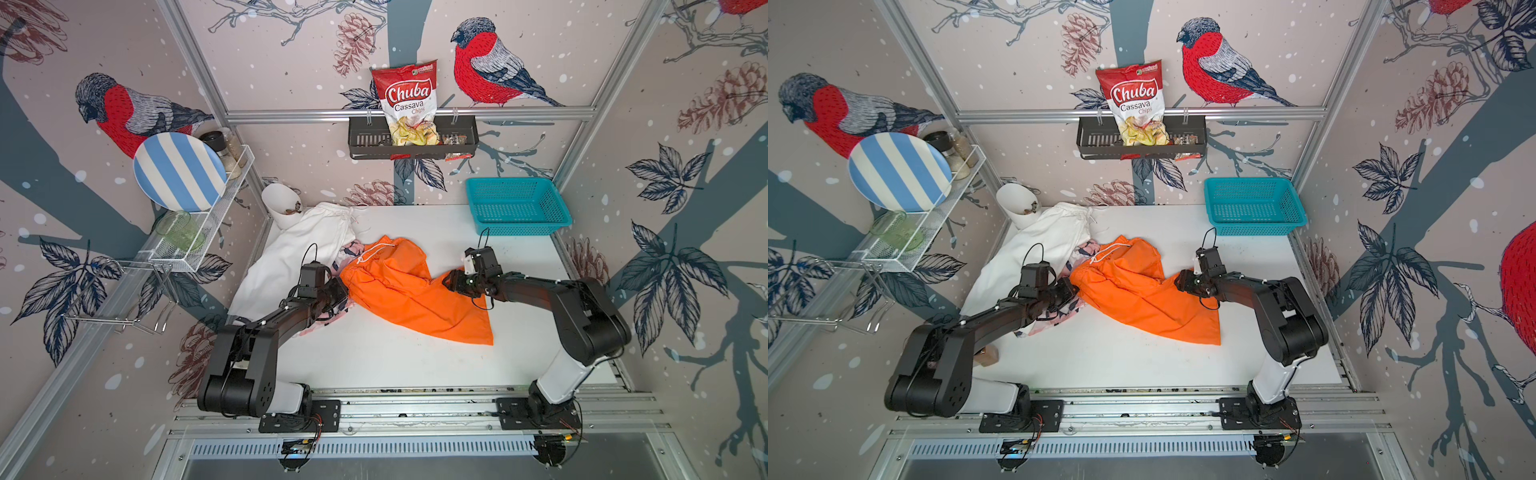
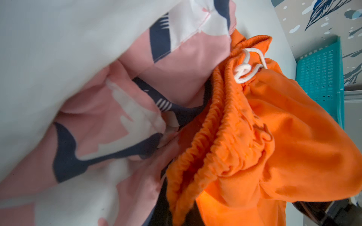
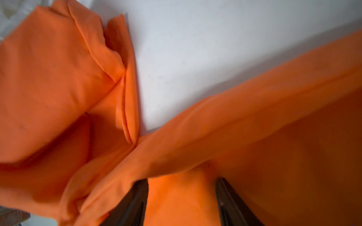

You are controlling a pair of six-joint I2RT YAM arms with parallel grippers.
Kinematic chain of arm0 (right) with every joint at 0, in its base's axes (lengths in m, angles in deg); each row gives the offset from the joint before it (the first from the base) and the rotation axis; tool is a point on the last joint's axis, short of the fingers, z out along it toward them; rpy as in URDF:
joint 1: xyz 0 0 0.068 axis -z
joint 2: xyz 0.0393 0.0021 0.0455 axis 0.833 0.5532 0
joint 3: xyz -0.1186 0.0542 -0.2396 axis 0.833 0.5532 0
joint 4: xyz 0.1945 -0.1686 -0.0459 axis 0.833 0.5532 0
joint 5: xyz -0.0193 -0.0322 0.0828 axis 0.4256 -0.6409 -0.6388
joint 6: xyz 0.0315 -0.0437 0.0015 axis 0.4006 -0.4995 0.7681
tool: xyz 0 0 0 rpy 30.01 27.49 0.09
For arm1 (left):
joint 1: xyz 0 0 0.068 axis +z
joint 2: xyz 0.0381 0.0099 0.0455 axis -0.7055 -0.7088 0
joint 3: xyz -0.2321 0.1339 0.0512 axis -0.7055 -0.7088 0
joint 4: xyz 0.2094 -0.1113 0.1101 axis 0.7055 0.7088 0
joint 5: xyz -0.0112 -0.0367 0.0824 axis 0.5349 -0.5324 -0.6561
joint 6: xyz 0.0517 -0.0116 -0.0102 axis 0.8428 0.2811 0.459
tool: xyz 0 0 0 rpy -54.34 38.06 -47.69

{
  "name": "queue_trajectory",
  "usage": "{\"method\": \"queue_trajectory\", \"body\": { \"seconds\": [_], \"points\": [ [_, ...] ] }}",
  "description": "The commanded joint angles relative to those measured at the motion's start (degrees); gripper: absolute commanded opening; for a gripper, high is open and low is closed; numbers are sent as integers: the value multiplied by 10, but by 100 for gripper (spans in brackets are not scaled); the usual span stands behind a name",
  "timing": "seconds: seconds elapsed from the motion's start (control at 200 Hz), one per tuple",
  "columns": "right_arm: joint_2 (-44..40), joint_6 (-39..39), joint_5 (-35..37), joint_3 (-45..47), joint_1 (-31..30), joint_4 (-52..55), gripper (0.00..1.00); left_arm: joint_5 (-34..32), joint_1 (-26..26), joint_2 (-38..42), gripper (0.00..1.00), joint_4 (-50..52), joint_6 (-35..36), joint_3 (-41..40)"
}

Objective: Roll up the shorts
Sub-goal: Fold the shorts at the center of the board.

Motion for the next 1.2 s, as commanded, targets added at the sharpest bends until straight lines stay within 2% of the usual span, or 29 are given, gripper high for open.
{"method": "queue_trajectory", "body": {
  "seconds": [0.0,0.095,0.205,0.335,0.48,0.625,0.82,1.005,1.196],
  "points": [
    [60,-13,-21,-59,17,13,58,-10,-34,17,0,29,8,25],
    [81,-32,-3,-118,28,56,53,-9,-52,26,0,23,-7,31],
    [20,-48,57,-119,36,118,53,-5,-54,29,0,25,-13,28],
    [-79,-58,158,-68,53,203,57,-9,-54,38,0,20,-15,15],
    [-170,-1,231,18,86,272,57,-7,-54,40,1,12,-23,5],
    [-232,62,239,82,88,312,57,-7,-55,42,1,14,-20,0],
    [-281,113,246,116,88,324,57,-12,-55,51,1,24,-14,-4],
    [-274,131,244,141,88,302,57,-14,-54,58,1,21,-19,-11],
    [-242,136,206,158,89,263,54,-10,-55,47,1,20,-17,-11]
  ]
}}
